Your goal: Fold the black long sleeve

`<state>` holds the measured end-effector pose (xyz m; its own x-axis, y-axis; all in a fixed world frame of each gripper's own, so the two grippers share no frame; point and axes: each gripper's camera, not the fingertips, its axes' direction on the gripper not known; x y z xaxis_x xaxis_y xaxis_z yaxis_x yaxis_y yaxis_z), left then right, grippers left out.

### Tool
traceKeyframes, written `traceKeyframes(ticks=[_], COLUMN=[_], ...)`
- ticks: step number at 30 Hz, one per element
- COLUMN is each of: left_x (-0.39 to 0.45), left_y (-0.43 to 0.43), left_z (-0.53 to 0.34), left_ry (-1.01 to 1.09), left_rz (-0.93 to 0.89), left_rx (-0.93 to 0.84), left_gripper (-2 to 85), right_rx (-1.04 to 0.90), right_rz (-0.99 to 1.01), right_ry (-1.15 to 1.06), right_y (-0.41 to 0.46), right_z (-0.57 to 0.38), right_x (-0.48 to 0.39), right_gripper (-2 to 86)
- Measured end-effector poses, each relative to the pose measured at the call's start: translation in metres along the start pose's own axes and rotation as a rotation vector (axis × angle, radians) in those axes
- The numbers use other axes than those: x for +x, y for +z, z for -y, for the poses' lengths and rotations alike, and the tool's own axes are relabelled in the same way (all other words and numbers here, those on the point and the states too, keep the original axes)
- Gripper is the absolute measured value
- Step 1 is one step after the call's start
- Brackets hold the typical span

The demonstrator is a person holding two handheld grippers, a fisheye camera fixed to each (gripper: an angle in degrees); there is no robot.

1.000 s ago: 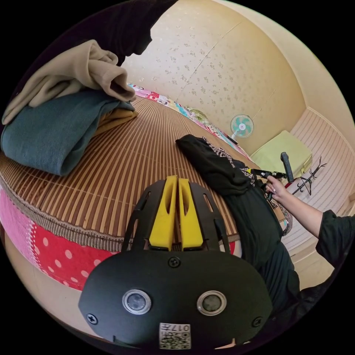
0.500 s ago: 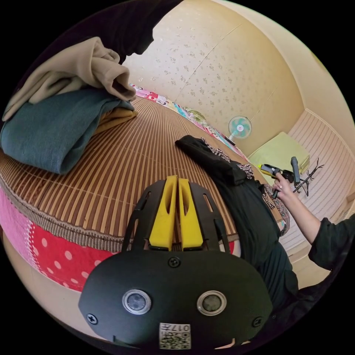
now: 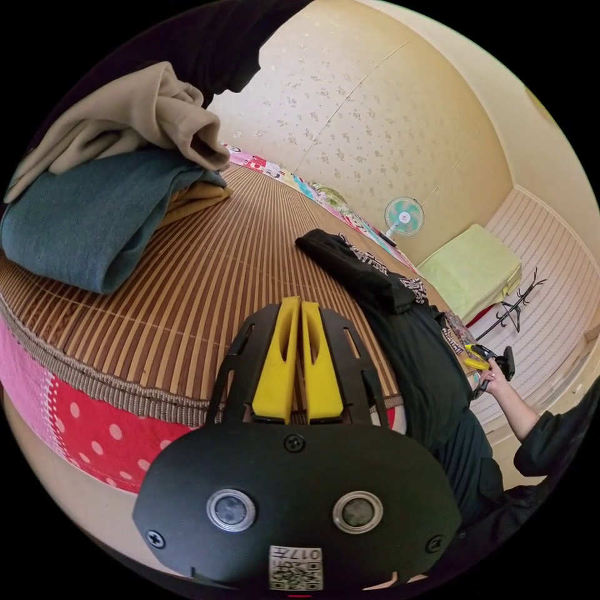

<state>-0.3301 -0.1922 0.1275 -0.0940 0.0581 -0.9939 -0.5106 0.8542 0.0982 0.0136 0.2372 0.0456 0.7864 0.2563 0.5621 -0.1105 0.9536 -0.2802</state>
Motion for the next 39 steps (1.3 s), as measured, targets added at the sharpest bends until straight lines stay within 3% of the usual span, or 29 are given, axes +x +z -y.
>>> traceKeyframes(ticks=[3, 5, 12, 16, 22, 29, 33, 36, 39], left_x=[-0.001, -0.004, -0.011, -0.015, -0.015, -0.013, -0.012, -0.011, -0.011], left_y=[-0.005, -0.008, -0.017, -0.022, -0.028, -0.033, -0.035, -0.036, -0.037], left_z=[0.004, 0.006, 0.012, 0.014, 0.017, 0.019, 0.019, 0.019, 0.019], left_ry=[-0.004, -0.011, -0.024, -0.030, -0.024, -0.025, -0.025, -0.025, -0.026], left_rz=[-0.002, -0.013, -0.046, -0.073, -0.094, -0.097, -0.097, -0.100, -0.107], left_rx=[0.000, 0.000, 0.001, 0.004, 0.000, -0.001, 0.000, 0.001, 0.001], left_gripper=[-1.0, -1.0, -1.0, -1.0, -1.0, -1.0, -1.0, -1.0, -1.0], right_rx=[-0.166, -0.268, 0.130, 0.177, 0.188, 0.076, -0.060, -0.046, 0.165], right_rz=[0.026, -0.076, -0.562, -0.431, -0.077, -0.165, -0.221, -0.305, -0.209], right_ry=[-0.225, -0.324, -0.065, 0.175, 0.244, 0.116, 0.314, 0.314, 0.038], right_y=[0.025, 0.033, -0.108, -0.164, -0.151, -0.105, -0.066, -0.061, -0.076], right_z=[0.017, 0.025, 0.053, 0.046, -0.015, 0.002, 0.025, 0.042, 0.046], right_x=[-0.026, -0.031, 0.049, 0.123, 0.160, 0.122, 0.128, 0.107, 0.016], right_gripper=[5.5, 2.7, 2.6, 10.2, 12.9, 12.9, 10.2, 3.2, 1.8])
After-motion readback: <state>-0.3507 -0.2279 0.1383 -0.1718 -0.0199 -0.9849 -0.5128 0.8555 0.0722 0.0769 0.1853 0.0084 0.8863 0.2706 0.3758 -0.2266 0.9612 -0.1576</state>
